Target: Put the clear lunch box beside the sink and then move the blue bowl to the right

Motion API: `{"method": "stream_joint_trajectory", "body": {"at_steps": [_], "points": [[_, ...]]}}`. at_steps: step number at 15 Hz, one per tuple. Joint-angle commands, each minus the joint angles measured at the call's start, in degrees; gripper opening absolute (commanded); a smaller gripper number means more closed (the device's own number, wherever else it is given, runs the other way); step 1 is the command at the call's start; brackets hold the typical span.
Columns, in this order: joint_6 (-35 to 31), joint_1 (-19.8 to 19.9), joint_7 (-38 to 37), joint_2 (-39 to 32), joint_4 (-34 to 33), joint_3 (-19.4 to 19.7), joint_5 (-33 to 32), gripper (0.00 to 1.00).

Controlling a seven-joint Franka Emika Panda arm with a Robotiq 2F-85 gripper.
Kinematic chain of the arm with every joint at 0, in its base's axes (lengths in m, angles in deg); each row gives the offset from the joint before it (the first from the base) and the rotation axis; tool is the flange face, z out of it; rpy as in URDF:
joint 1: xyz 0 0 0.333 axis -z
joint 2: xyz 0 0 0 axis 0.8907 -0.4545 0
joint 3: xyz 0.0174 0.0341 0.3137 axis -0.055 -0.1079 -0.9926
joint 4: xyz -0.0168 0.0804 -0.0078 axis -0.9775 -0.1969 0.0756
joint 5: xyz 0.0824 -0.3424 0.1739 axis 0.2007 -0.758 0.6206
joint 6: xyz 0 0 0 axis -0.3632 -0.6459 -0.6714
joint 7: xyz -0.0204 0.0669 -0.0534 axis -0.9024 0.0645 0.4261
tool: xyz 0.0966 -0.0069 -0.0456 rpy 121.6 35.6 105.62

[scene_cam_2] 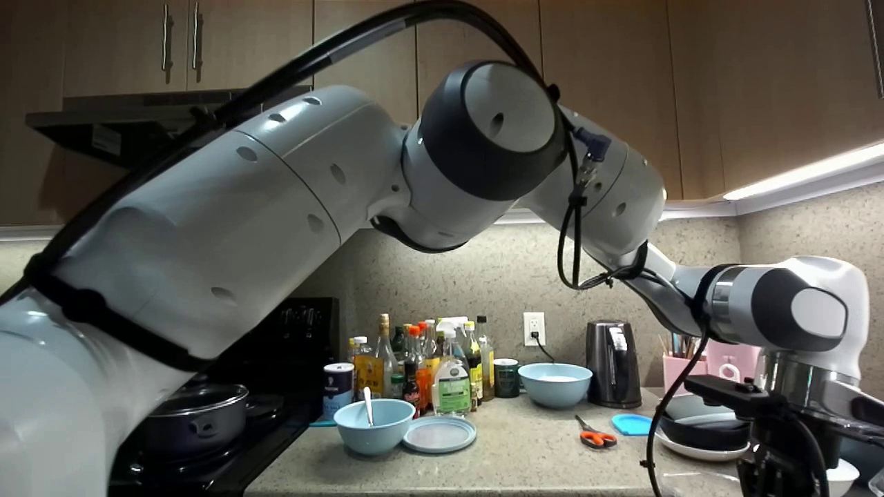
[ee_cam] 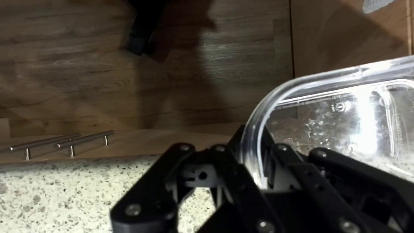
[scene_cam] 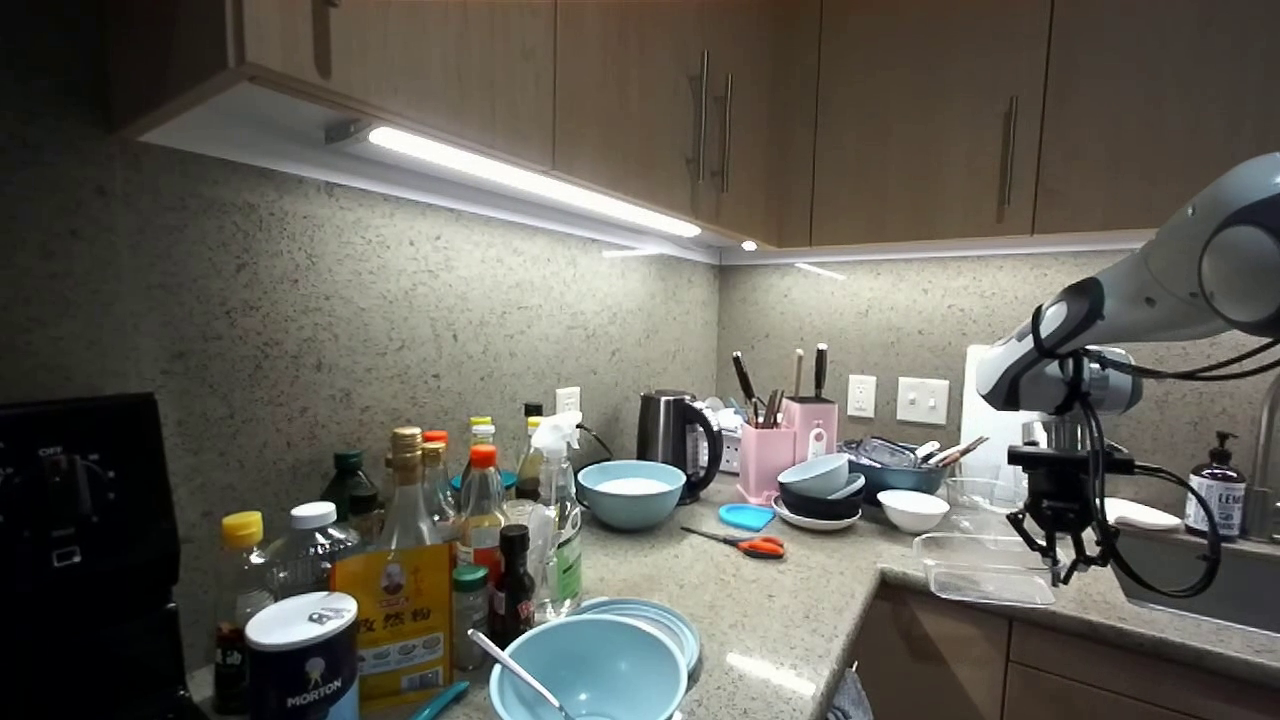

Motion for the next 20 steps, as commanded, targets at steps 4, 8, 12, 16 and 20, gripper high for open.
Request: {"method": "stream_joint_trajectory", "body": {"at_steps": [4, 8, 12, 16, 20], "points": [[-0.2, 0.5, -1.5, -0.3, -1.2, 0.5, 0.8, 0.05], [1.2, 1.7, -3.1, -1.8, -3.6, 2.7, -1.0, 0.05], [3.9, 2.7, -4.0, -4.6, -7.0, 5.4, -3.6, 0.06], [7.9, 4.3, -3.1, -7.1, -10.9, 5.0, -4.1, 0.05], [10.7, 5.4, -2.1, -9.6, -14.4, 4.2, -3.8, 0.46]]}}
